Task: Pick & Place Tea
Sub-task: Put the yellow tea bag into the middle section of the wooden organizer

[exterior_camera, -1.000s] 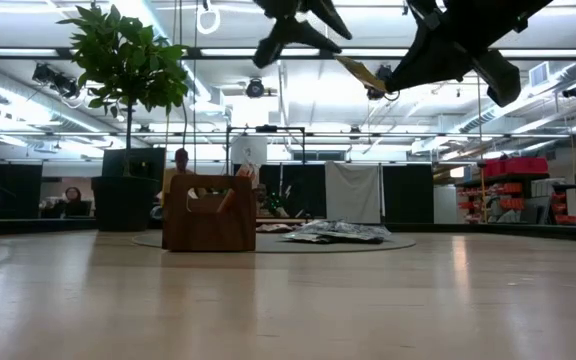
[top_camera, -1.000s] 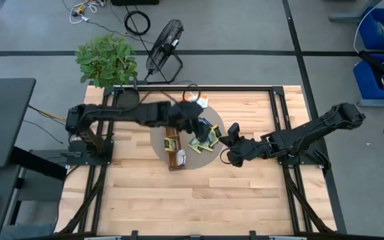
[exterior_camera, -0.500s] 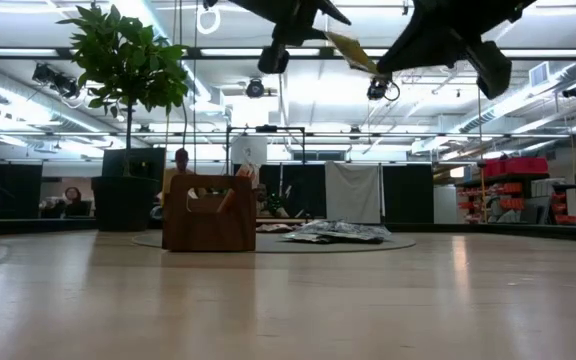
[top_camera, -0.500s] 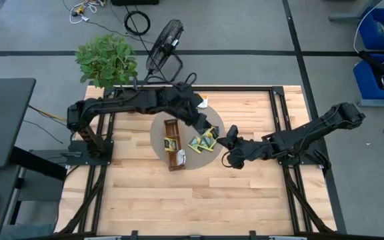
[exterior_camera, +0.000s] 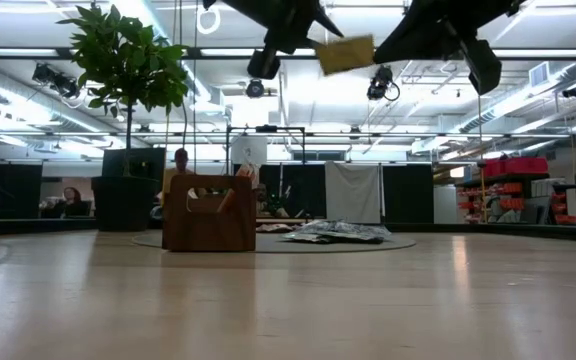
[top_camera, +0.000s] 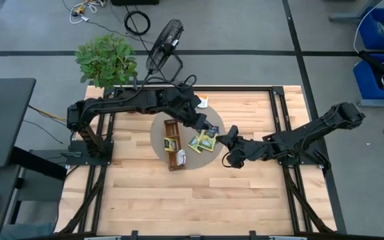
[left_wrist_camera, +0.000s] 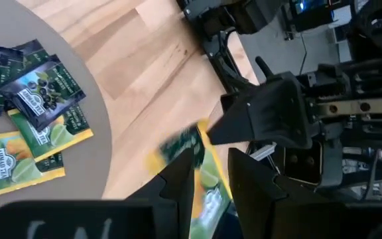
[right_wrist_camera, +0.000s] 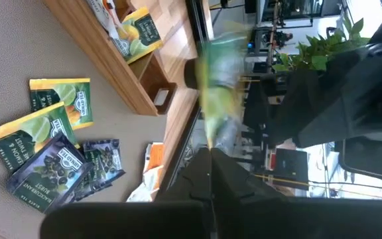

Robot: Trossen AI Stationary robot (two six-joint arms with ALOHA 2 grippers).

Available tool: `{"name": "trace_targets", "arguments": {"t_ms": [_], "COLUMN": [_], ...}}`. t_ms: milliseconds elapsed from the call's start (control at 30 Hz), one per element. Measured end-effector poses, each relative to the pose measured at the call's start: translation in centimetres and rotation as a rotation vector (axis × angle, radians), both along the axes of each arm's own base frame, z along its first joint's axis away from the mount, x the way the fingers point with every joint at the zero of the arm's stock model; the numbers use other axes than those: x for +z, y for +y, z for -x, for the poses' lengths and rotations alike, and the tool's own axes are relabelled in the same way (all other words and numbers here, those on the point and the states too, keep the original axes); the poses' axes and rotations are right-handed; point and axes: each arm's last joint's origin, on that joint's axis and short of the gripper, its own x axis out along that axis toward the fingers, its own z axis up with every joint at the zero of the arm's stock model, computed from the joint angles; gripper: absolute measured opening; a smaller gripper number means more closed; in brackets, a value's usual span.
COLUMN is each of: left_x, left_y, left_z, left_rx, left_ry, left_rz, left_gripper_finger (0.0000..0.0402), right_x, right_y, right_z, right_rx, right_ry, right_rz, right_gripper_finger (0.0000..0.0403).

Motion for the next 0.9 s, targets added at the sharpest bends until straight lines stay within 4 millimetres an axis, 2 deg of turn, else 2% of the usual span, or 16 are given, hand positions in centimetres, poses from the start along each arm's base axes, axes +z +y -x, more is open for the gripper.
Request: {"name": "trace_targets", "arguments": {"t_ms": [300,467,667,767,900], "left_x": [-0.2,-0.8,-1.3,-1.3,-1.5], "left_y": [0.1,-0.7,-3.3,-4.4,-5.1], "left_z": [0.2,0.5,0.7,0.6,0.7], "left_rx": [-0.028,-0.086,-0.208,-0.220,-0.230], "left_ry": [0.026,0.084,0.137,0.136,0.157], "left_rz": [0.002,-0.021,-0.109,-0.131,-0.170], "left_gripper_finger": [0.0097,0.0097,0.0097,0.0097,0.0097], "right_x": [-0.1,-0.7,-2.3,-2.6,-2.7], "right_y": [0.3,0.2,0.3,0.5,1.0], "right_z": [0.2,0.5,1.5,1.7,1.3], "right_rx": [-0.010,-0.070,-0.123,-0.140,-0.067], "right_ry": [-0.004,-0.011,0.105,0.137,0.169], "right_rz": [-0.030,-0.179,-0.531,-0.659,-0.753], "right_gripper_finger": [0.0000,0.0009,0.0060,0.0091,0.0138]}}
